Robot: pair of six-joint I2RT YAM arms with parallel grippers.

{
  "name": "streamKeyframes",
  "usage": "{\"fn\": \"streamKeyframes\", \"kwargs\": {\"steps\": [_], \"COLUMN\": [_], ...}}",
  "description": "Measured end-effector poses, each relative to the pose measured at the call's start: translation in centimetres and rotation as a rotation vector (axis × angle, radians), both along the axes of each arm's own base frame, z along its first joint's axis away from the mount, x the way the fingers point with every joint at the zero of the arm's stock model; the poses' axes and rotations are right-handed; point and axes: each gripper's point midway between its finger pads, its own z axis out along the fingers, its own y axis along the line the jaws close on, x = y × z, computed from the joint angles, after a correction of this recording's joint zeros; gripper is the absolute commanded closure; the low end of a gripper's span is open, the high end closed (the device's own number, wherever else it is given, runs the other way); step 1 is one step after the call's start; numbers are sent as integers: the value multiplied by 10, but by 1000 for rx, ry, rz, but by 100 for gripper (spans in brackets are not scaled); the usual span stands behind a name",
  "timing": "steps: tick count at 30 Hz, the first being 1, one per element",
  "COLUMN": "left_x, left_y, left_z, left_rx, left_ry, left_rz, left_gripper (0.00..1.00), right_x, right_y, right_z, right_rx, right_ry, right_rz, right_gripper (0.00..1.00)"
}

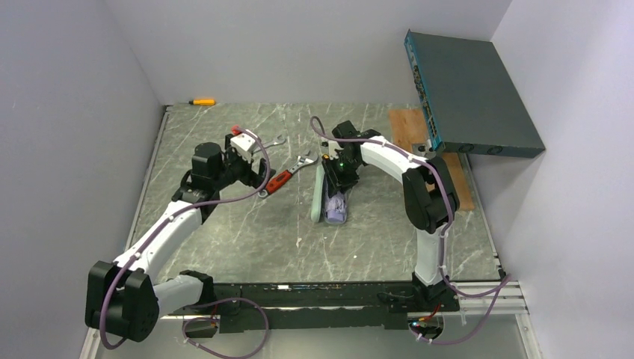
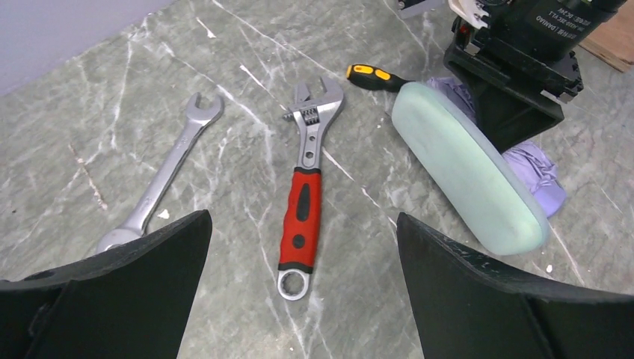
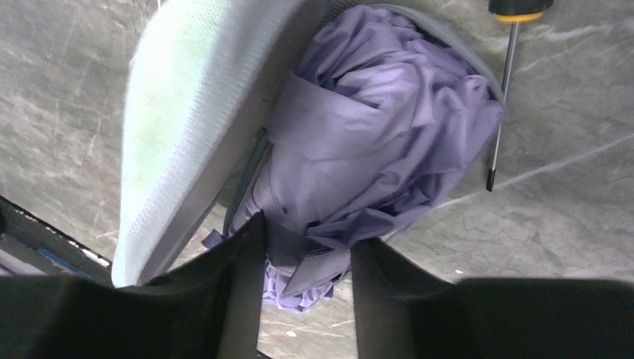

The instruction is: Open the umbrella

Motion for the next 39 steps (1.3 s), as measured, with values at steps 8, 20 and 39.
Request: {"fn": "streamKeyframes", "kwargs": {"steps": [8,20,39], "left_x": [4,8,8], "left_y": [32,70,151], "left_z": [-2,0,21], "left_rx": [-1,0,-77], "left_ry": [33,50,74], "left_rz": [105,207,464], "left_gripper": [0,0,0], "right_x": [7,15,8], "right_y": [1,-22,156], "right_z": [6,99,55], "right_rx": [2,170,309], "right_ry": [18,-207,-203], "right_rz": [8,168,453], "right_gripper": [100,100,100]}}
